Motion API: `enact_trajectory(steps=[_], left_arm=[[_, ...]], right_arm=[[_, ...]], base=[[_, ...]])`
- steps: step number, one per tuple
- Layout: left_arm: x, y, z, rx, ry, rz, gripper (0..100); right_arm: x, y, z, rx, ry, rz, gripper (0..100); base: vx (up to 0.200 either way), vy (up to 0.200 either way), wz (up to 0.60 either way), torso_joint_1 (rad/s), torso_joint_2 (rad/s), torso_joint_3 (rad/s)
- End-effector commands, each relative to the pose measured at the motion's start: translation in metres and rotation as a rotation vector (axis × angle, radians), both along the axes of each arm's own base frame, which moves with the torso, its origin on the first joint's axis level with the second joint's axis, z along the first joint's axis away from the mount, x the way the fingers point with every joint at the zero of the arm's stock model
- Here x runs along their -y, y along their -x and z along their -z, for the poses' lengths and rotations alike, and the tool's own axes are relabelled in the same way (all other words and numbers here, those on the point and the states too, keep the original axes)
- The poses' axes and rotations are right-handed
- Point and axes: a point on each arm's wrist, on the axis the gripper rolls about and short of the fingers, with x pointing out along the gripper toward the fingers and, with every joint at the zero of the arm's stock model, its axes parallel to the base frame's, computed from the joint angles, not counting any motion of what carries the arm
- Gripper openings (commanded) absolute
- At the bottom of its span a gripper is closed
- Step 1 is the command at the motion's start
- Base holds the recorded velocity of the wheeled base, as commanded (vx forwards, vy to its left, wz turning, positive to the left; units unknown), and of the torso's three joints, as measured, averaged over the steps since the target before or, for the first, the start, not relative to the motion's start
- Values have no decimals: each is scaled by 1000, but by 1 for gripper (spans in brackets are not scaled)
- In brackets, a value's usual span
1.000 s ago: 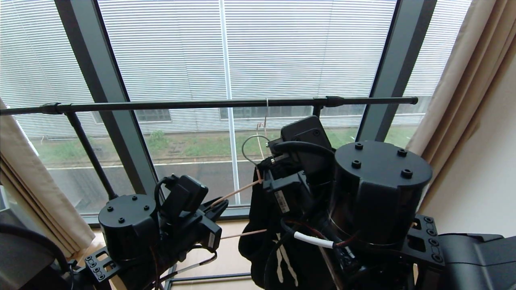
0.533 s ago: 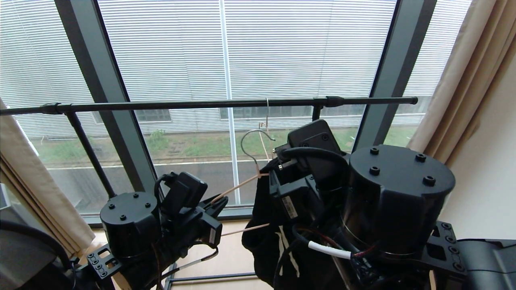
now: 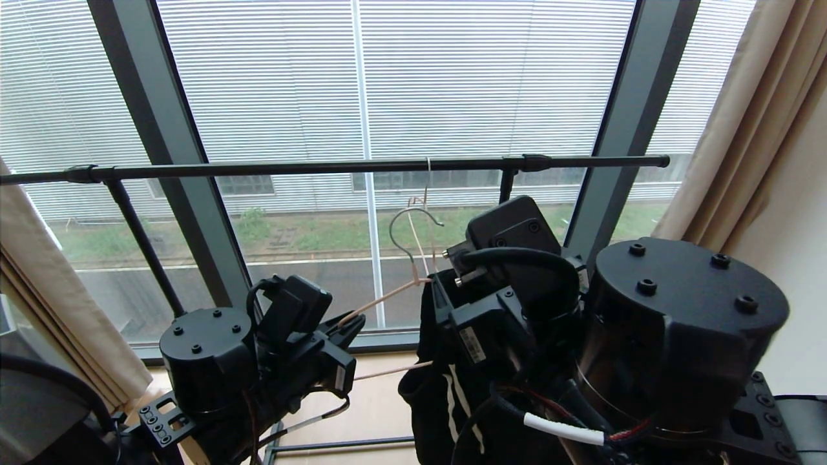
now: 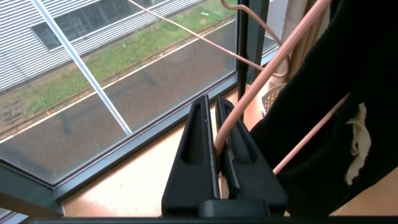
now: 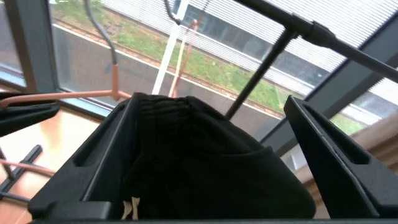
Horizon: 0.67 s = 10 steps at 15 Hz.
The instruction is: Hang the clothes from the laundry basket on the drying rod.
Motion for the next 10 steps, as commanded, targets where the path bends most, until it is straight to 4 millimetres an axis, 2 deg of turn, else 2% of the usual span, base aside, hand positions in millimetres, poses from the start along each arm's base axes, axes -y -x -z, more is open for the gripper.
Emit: enact_trajectory(steps=[1,5,7,10], left_arm=[[-1,1,0,0,-1,1,0],[-1,2,1,-3,-5,6,0],[-1,3,1,-4,-7,8,0],[-2,6,0,14,2,16,0]], right_arm=[[9,5,-10,8,1,-30,100],[47,7,-24,-85,88,-197,100],[64,3,-30,-129,113,-260,100],[102,-11,-46,-206,203,-416,100]], base=[[0,0,0,0,0,0],[0,0,0,0,0,0],[0,0,0,0,0,0],[0,0,0,0,0,0]])
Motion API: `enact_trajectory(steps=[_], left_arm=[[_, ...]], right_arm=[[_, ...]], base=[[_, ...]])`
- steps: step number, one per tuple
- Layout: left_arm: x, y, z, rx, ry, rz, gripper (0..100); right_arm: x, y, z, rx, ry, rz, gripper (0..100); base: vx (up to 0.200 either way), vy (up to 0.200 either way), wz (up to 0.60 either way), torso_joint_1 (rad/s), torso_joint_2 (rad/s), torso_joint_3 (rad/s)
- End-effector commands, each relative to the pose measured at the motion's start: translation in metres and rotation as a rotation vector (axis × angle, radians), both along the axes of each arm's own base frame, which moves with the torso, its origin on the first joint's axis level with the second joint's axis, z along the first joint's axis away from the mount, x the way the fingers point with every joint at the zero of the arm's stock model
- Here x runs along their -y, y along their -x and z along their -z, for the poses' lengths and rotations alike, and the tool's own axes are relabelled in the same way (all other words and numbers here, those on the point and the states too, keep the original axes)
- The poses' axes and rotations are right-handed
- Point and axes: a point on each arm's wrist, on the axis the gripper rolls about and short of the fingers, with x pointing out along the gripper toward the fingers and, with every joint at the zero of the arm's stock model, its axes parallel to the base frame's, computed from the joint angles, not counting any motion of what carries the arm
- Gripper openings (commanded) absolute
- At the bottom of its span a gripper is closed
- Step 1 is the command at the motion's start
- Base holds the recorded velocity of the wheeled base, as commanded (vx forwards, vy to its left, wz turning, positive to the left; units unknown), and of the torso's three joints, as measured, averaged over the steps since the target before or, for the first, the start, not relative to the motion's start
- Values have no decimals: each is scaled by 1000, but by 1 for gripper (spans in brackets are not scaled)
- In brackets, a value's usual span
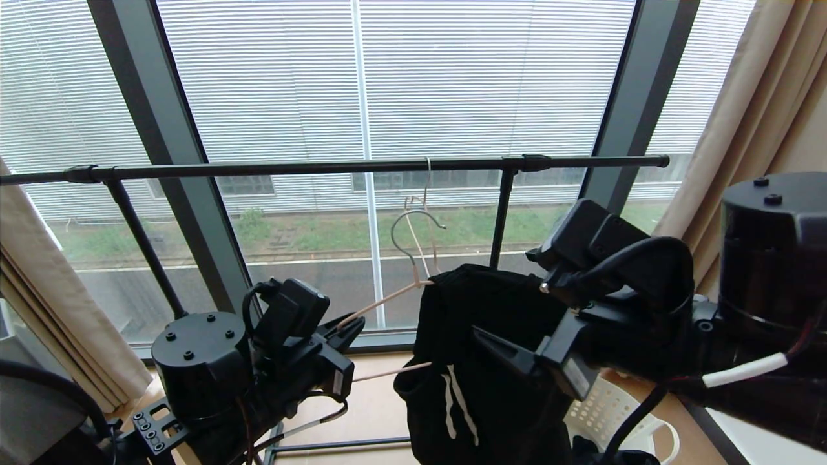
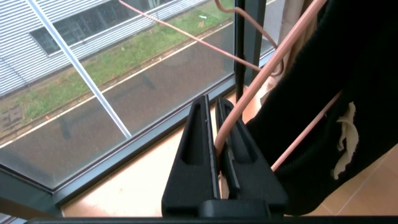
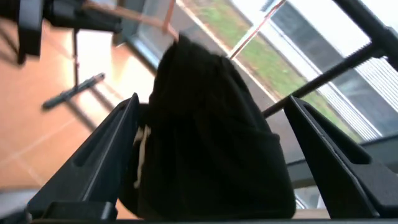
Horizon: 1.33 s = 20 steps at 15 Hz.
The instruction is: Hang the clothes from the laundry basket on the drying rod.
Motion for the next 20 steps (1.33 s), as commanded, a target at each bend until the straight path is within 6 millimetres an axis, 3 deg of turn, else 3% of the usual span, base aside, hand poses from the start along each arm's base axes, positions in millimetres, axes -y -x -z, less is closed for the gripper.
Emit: enact_trajectory(steps=[1,6,8,11,15,20], left_arm=[[-1,2,0,-1,-1,3,0],[1,6,2,-9,-9,22,0],[2,7,3,-10,-10,28,0],[4,10,3,-10,-10,39,0],[5,14,2,9,-6,54,0],[7,15,2,9,-6,61,0]], right_arm=[[31,-10,-25,12,0,-32,100],[57,-52,-41,-149,31,-335,100],[58,-67,-36,-200,56,-448,100],[53,-88,-28,-245,173,-507,100],[48,-111,-36,-335,203,-505,100],[37,-133,-15,-418,218,-511,100]], base=[[0,0,0,0,0,0],[0,0,0,0,0,0],[0,0,0,0,0,0],[0,0,0,0,0,0],[0,0,0,0,0,0],[0,0,0,0,0,0]])
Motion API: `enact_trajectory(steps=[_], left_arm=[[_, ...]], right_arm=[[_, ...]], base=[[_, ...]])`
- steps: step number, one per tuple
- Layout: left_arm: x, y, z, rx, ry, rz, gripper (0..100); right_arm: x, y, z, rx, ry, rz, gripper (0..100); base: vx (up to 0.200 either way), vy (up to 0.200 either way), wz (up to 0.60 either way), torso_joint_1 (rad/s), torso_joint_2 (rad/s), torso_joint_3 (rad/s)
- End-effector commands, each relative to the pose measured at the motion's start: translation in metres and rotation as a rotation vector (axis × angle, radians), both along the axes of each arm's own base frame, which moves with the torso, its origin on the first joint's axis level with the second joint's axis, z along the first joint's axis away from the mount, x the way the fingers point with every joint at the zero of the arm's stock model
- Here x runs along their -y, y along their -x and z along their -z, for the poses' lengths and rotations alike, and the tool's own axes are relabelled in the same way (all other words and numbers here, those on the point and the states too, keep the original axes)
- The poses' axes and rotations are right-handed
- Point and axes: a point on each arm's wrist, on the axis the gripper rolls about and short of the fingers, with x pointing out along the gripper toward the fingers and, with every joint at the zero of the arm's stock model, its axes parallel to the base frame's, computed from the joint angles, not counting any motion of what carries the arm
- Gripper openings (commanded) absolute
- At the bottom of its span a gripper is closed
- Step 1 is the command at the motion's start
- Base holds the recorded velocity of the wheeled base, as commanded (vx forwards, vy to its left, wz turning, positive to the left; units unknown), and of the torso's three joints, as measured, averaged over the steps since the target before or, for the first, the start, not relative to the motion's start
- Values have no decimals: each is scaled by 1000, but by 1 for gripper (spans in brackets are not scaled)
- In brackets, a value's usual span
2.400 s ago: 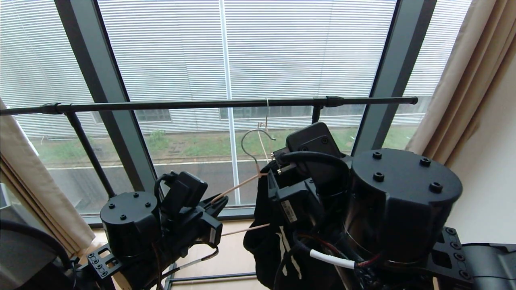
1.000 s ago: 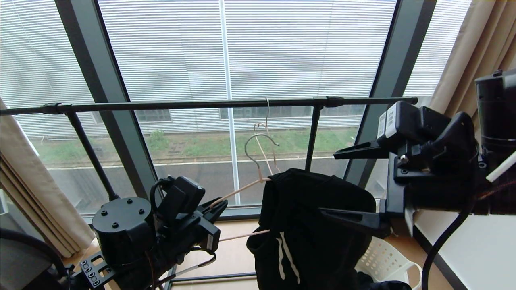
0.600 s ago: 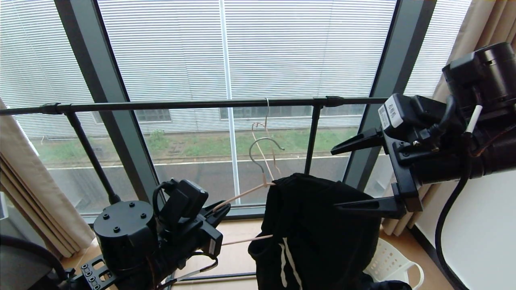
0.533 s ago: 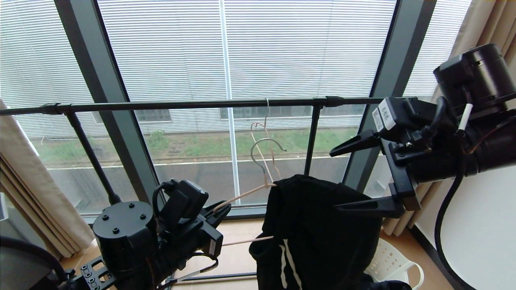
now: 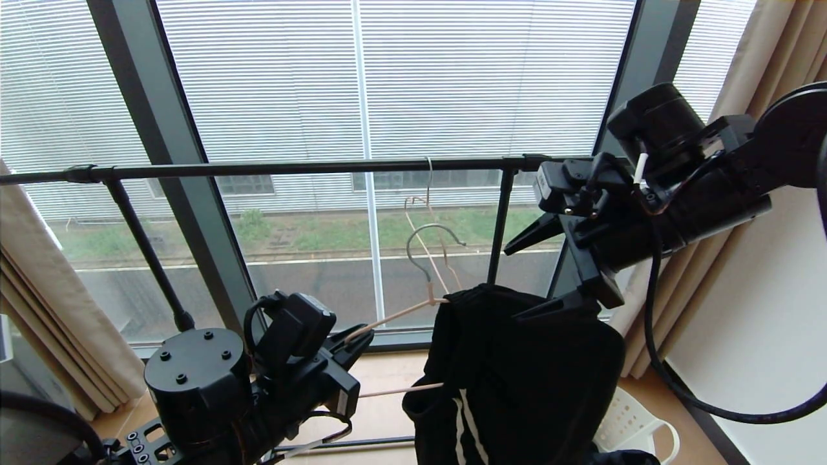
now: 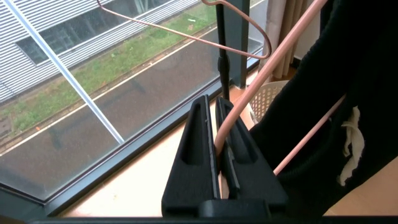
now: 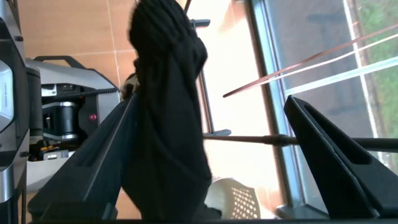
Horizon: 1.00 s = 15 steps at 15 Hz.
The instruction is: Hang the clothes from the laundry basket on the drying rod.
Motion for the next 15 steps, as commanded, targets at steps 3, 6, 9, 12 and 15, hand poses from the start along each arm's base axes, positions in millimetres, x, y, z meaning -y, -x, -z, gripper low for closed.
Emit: enact_trajectory(steps=[3,6,9,12,15], left_arm=[[0,0,0,2,1,1,0],[0,0,0,2,1,1,0],[0,0,-1,5,3,-1,0],[0,0,-1,5,3,1,0],[0,0,-1,5,3,-1,0]], right_arm=[[-11,-14,21,-55,26,-11,100],[-16,-15,26,-61,30,-25,100],[-19,-15,29,-68,36,-31,100],[-21,-13,29,-72,39,-41,100],[-24,-12,30,-76,41,-49,100]], base=[[0,0,0,0,0,0],[0,0,0,0,0,0],[0,0,0,0,0,0],[0,0,0,0,0,0],[0,0,0,0,0,0]])
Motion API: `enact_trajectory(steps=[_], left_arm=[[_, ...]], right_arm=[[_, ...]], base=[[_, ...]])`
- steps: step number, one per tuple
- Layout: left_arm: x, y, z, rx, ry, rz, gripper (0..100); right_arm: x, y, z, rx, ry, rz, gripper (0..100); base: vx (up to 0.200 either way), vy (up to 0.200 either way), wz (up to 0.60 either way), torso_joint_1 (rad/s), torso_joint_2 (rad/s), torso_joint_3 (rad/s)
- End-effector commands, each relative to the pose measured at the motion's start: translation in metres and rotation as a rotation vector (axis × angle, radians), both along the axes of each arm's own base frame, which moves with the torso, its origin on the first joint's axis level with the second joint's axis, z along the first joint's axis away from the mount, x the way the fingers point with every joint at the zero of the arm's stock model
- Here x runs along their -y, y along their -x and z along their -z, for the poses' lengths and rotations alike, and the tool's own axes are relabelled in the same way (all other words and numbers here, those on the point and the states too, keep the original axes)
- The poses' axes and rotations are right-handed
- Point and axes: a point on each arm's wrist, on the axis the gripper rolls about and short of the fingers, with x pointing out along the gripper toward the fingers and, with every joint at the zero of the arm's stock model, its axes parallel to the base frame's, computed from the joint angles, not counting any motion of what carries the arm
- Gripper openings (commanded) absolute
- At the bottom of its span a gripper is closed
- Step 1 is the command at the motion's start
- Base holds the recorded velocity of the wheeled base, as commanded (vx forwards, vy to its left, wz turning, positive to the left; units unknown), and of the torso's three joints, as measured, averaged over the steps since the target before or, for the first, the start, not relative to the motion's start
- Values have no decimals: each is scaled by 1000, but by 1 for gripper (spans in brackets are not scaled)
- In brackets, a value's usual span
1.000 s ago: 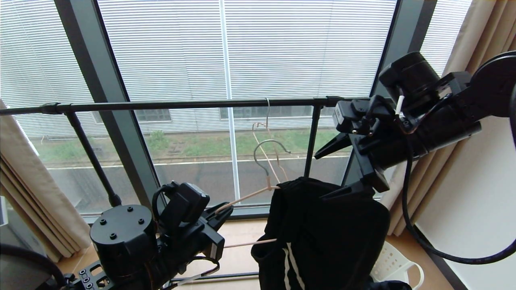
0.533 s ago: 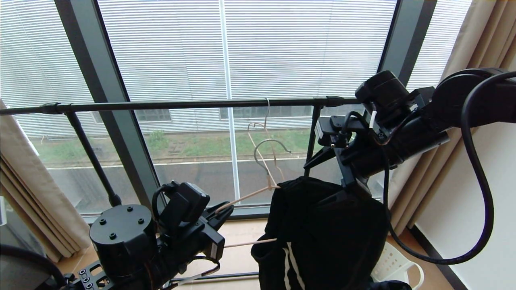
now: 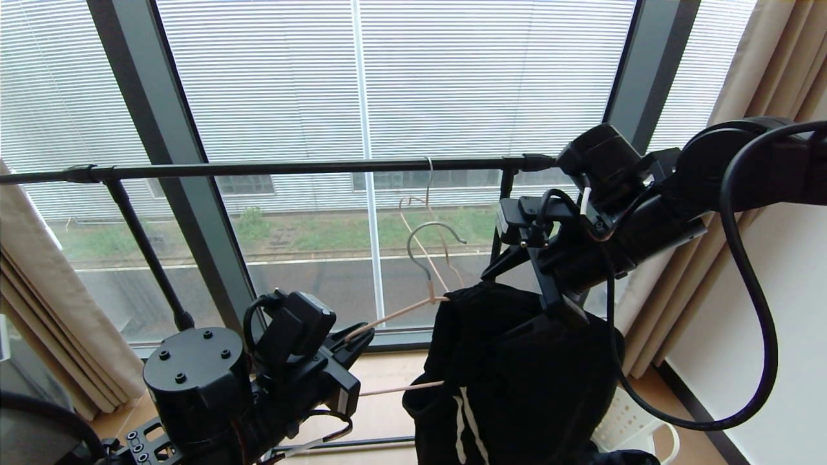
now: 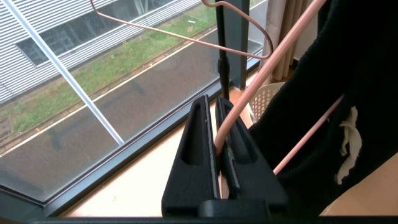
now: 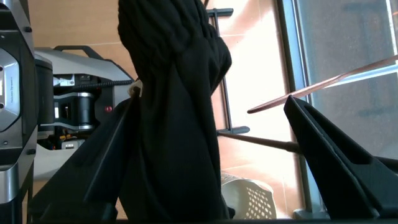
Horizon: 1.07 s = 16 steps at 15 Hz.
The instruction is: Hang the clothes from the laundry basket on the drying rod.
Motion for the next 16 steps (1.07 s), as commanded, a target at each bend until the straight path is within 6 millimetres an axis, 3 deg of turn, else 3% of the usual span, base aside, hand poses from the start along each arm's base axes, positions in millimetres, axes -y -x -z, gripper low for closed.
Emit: enact_trajectory(steps=[1,12,13,16], left_arm=[[0,0,0,0,0,0,0],[0,0,-1,4,3,0,0],[0,0,-1,4,3,0,0],[0,0,-1,4,3,0,0]], right_arm=[[-1,0,1,-2,2,-6,100],[-1,1,5,-9,11,-15,100],[-1,2,5,-9,11,-15,0],[0,2,6,-13,12,-13,0]], base=[[0,0,0,0,0,0],[0,0,0,0,0,0],[0,0,0,0,0,0],[0,0,0,0,0,0]])
